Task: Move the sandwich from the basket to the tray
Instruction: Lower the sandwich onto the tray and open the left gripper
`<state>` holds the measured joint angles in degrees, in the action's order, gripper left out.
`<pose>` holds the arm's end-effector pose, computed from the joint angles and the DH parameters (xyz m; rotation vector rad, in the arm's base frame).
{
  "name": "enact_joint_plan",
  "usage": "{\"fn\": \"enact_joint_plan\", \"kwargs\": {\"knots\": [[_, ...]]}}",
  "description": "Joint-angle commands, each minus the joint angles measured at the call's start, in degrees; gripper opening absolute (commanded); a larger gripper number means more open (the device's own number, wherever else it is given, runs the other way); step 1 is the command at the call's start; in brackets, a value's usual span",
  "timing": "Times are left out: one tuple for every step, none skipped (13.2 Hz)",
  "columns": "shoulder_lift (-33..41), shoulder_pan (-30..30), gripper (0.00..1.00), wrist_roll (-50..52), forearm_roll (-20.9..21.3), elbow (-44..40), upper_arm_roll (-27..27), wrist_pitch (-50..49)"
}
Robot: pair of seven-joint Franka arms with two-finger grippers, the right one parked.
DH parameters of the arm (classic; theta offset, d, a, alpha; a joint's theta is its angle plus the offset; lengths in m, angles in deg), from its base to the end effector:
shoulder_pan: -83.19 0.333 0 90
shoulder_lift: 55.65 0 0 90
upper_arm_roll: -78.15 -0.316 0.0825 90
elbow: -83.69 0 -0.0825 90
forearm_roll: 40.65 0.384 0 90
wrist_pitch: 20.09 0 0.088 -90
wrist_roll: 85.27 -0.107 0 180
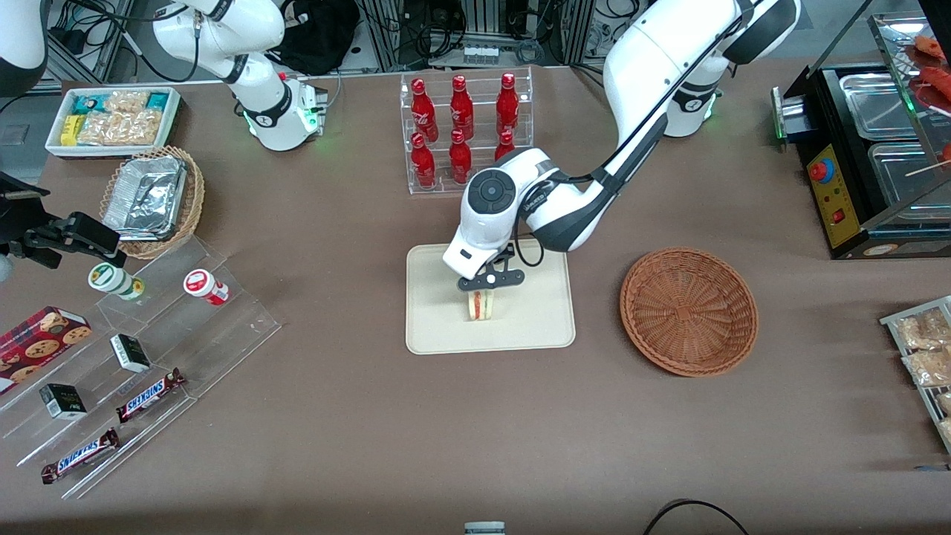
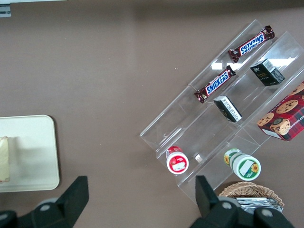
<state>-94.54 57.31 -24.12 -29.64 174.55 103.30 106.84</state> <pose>0.4768 -0.5093 0.2685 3.0496 0.2299 -0.1300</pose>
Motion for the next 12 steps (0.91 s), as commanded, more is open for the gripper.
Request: {"fn": "enact_joint_plan", "kwargs": {"knots": [[-1.2,-1.0,0.09,0.4,1.8,-2.0,-0.7,0.0],[-1.4,-1.0,0.09,0.5,2.7,-1.9,-0.7,0.0],[-1.7,-1.0,0.09,0.5,2.8,-2.0,-0.7,0.0],[-1.9,-1.0,0.1,0.4,2.9,-2.0,-1.0,0.0],[-2.0,-1.0,0.1,0.2,2.8,-2.1,-1.6,0.0],[-2.2,-1.0,0.12,0.3,2.9,-2.1,-1.6,0.2],[-2.4,-1.0,0.15,0.2,2.9,-2.1,-1.6,0.8],[-2.6,-1.0,0.25,0.4,2.9,-2.0,-1.6,0.9],[-2.9,-1.0,0.55,0.5,2.8,-2.0,-1.6,1.0],[-2.8,-1.0,0.89,0.6,2.7,-2.0,-1.6,1.0],[-2.4,-1.0,1.0,1.2,2.7,-2.1,-1.6,1.0],[-1.5,-1.2,1.0,3.1,3.0,-2.1,-1.7,0.9]]}}
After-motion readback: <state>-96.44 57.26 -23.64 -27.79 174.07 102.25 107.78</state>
